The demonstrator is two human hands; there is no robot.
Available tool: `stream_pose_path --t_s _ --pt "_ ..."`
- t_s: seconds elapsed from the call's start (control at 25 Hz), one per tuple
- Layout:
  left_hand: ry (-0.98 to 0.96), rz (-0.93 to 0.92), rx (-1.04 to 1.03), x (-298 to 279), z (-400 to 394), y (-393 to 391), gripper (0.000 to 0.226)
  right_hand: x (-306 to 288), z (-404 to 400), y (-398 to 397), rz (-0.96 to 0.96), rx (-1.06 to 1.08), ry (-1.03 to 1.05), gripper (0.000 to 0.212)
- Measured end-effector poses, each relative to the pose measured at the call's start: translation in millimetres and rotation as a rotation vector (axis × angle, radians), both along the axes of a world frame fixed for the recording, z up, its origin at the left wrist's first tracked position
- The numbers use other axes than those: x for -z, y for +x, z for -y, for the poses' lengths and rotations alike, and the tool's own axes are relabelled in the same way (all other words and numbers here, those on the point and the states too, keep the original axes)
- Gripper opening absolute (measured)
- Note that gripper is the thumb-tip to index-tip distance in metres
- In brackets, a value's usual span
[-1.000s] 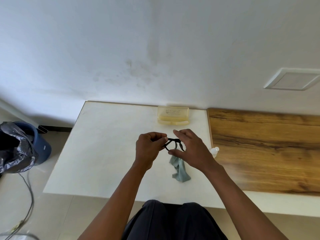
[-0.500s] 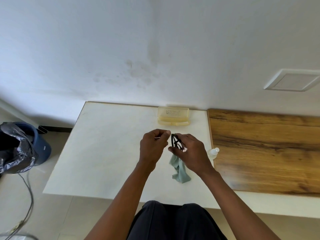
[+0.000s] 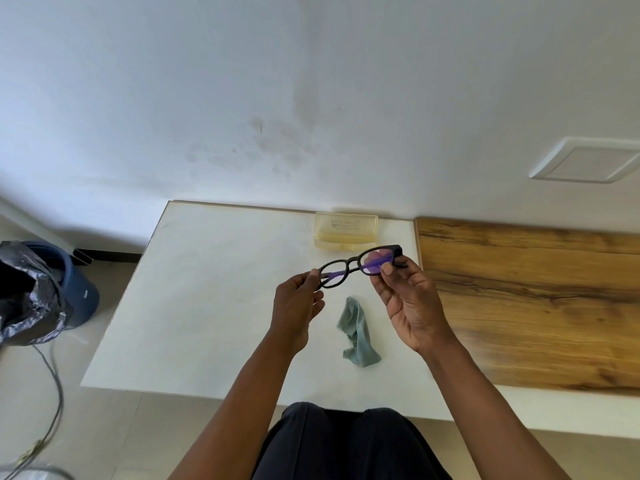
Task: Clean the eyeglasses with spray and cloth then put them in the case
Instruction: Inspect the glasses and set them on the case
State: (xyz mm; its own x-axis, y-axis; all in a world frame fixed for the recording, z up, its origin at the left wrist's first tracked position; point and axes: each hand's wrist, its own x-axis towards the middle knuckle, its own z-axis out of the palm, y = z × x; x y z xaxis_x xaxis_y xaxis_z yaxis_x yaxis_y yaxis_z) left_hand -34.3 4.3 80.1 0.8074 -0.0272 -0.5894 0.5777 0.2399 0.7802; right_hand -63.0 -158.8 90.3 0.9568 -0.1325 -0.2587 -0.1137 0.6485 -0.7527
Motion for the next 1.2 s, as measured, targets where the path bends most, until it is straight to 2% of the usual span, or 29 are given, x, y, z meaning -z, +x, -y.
stream_pose_path --t_s 0.16,0.32,0.48,0.56,0.68,0.76,1.08,1.2 --pt "-0.209 -0.016 -0.095 0 1 2 0.014 7 2 0 -0.041 0.001 0.123 0.023" --pt "-0.232 -0.012 -0.142 3 -2 3 0.007 16 3 -1 -0.078 -0.008 0.131 0.023" --pt "-0.212 0.006 -0.183 8 -5 3 0.011 23 4 0 -0.100 -0.025 0.080 0.039" --pt "-0.195 0.021 -0.189 11 -5 3 0.012 28 3 2 -0.138 -0.007 -0.014 0.047" --pt "-0.174 0.038 -0.186 15 -6 4 0.011 37 -1 4 -0.200 -0.004 -0.299 0.054" --pt "-0.157 0.046 -0.178 18 -5 4 0.011 42 -4 6 -0.196 -0.011 -0.405 0.057" --pt "-0.125 0.073 -0.131 28 -4 6 0.014 62 -6 10 -0.239 0.062 -0.526 0.044" --pt "-0.108 0.083 -0.113 30 -3 10 0.013 62 -8 12 -0.239 0.079 -0.490 0.036"
